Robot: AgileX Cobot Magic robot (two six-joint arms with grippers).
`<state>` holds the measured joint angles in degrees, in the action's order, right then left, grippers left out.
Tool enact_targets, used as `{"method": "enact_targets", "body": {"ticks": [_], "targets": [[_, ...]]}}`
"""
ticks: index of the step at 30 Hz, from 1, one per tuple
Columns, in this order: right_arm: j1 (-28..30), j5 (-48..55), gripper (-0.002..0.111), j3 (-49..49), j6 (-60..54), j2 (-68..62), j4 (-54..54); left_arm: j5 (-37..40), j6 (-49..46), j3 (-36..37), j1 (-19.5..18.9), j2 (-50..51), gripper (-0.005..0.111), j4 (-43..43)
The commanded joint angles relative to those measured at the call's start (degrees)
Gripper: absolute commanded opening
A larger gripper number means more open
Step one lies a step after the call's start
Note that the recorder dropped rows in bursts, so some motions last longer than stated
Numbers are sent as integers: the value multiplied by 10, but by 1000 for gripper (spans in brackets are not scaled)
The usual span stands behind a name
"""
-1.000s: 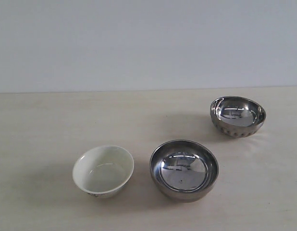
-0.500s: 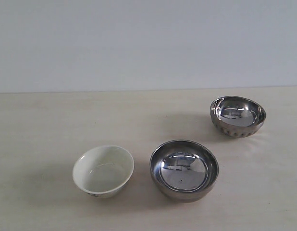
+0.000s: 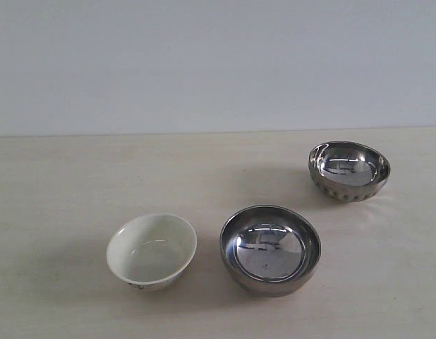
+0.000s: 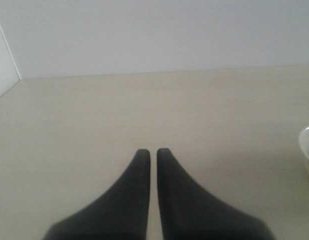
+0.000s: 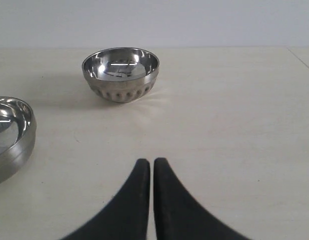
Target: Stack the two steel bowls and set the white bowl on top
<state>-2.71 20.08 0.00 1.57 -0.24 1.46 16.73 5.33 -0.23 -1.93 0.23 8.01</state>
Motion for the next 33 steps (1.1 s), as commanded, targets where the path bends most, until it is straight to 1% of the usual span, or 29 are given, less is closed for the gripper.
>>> {"method": "enact_targets", "body": {"ticks": [1, 6, 14, 17, 20, 24, 31, 33], "targets": [[4, -111, 0, 0, -2, 2, 7, 1, 5, 2, -2, -2, 4, 2], [4, -291, 0, 0, 15, 2, 4, 1, 5, 2, -2, -2, 4, 2], [4, -435, 0, 0, 81, 2, 4, 1, 5, 2, -2, -2, 4, 2], [4, -466, 0, 0, 128, 2, 4, 1, 5, 2, -2, -2, 4, 2], [4, -461, 0, 0, 147, 2, 4, 1, 5, 2, -2, -2, 4, 2], [4, -410, 0, 6, 161, 2, 4, 1, 5, 2, -2, -2, 4, 2], [4, -315, 0, 76, 176, 2, 4, 1, 5, 2, -2, -2, 4, 2], [4, -309, 0, 96, 183, -7, 4, 1, 5, 2, -2, -2, 4, 2]]}}
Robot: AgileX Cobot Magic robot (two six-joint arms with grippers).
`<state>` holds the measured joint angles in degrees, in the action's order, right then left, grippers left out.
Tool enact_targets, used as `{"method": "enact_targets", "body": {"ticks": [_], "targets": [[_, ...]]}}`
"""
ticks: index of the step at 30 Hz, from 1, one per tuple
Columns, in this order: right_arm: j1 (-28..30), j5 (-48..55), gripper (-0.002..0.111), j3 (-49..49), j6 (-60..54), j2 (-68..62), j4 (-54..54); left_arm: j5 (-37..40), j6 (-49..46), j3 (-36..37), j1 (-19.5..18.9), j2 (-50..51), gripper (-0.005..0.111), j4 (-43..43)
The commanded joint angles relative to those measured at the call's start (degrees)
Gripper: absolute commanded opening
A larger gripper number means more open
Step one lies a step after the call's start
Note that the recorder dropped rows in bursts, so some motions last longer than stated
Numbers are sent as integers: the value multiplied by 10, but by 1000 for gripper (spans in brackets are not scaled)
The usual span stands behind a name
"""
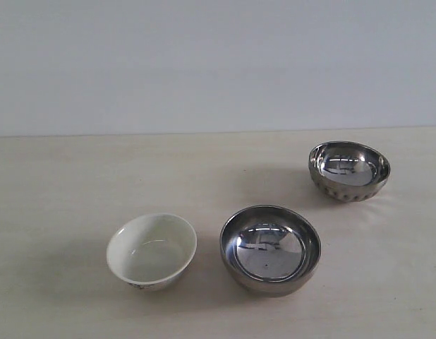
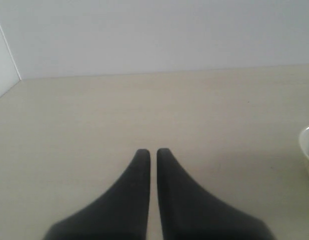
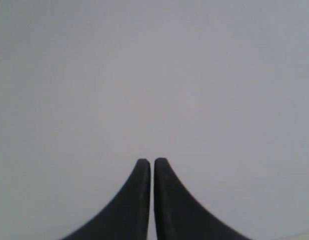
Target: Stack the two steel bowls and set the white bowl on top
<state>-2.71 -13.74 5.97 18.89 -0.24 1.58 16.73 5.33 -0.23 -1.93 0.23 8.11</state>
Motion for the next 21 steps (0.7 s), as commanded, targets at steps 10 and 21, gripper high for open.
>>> {"method": "enact_targets", "body": {"ticks": [10, 21], "targets": [[1, 107, 0, 140, 34, -172, 5, 1, 5, 2, -2, -2, 4, 1], [-100, 194, 0, 284, -66, -485, 5, 1, 5, 2, -2, -2, 4, 1]]}}
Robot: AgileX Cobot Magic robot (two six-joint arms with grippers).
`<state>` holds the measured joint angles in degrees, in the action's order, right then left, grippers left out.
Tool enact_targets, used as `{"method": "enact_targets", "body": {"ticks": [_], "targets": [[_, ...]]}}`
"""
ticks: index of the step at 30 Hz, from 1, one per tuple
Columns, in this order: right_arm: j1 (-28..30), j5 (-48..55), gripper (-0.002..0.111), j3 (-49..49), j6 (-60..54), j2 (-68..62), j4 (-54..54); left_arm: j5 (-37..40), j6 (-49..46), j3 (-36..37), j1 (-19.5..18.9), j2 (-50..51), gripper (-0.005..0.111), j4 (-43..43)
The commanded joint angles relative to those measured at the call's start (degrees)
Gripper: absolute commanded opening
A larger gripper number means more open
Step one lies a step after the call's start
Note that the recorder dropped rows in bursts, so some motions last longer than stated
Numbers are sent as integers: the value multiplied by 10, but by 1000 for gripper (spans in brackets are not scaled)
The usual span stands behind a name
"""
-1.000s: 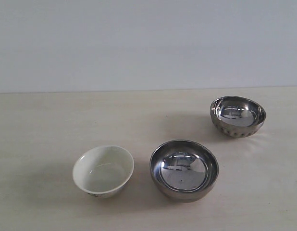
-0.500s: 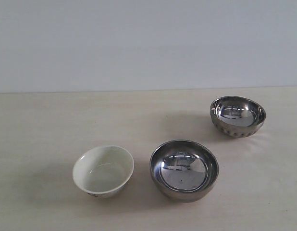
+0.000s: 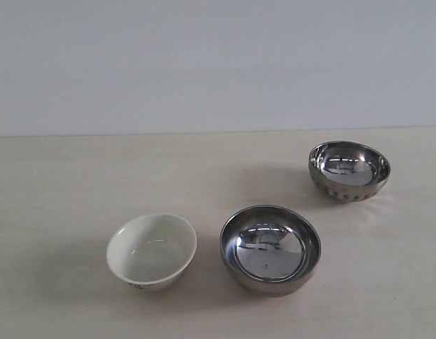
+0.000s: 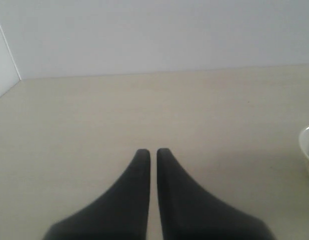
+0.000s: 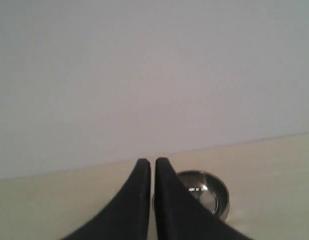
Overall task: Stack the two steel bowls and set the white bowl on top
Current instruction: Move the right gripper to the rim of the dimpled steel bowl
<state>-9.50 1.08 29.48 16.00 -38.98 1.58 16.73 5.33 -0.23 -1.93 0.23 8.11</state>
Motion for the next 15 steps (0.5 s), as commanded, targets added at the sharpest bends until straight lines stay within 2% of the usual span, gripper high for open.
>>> {"method": "enact_targets", "body": {"ticks": [1, 9, 12, 15], "targets": [[-39, 55, 0, 59, -50, -122, 5, 1, 5, 2, -2, -2, 4, 1], [-50, 55, 2, 112, -67, -307, 5, 1, 5, 2, -2, -2, 4, 1], [-50, 36, 19, 122, -67, -353, 5, 1, 5, 2, -2, -2, 4, 1], [-50, 15, 51, 130, -50, -392, 5, 1, 5, 2, -2, -2, 4, 1]]}}
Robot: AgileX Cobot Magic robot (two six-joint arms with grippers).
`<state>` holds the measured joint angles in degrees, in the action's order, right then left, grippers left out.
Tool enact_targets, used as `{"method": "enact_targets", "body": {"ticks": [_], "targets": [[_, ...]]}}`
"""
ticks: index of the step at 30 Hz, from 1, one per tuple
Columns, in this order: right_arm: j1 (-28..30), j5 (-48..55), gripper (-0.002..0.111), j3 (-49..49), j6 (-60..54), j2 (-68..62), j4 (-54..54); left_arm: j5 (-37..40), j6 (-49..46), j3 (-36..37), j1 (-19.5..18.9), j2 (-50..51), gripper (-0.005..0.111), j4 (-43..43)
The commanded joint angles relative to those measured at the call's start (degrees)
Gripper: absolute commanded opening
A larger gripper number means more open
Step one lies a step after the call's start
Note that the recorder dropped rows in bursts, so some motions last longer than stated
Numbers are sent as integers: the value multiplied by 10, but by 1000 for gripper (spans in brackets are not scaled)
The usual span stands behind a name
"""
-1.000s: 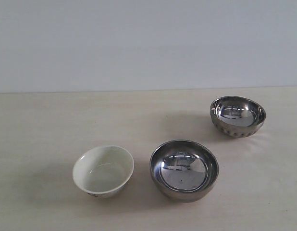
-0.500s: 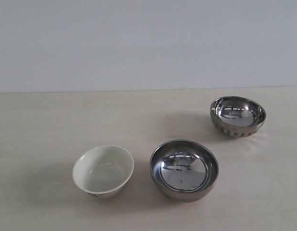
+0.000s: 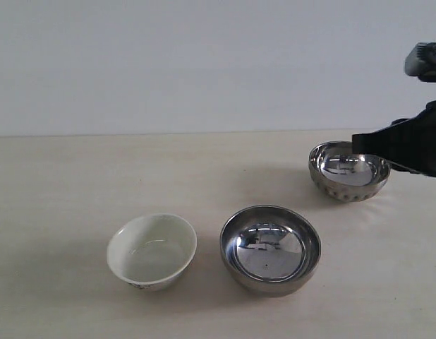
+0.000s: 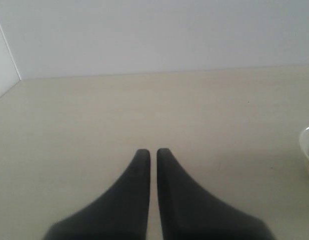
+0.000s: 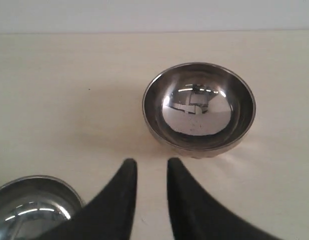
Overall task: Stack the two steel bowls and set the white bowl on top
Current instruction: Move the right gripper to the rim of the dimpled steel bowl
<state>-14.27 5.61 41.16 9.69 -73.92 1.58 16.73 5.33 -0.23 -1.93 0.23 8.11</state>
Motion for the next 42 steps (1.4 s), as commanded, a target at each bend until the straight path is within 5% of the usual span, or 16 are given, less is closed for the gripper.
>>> {"method": "enact_targets", "body": {"ticks": [1, 3, 22, 30, 42], "targets": [[-2, -36, 63, 16, 13, -55, 5, 1, 5, 2, -2, -2, 4, 1], [-2, -41, 76, 28, 25, -79, 3, 1, 5, 2, -2, -2, 4, 1], [64, 1, 73, 115, -15, -205, 5, 1, 5, 2, -2, -2, 4, 1], [137, 0, 73, 115, 45, -227, 5, 1, 5, 2, -2, -2, 4, 1], [149, -114, 73, 115, 54, -304, 5, 1, 5, 2, -2, -2, 4, 1]]}}
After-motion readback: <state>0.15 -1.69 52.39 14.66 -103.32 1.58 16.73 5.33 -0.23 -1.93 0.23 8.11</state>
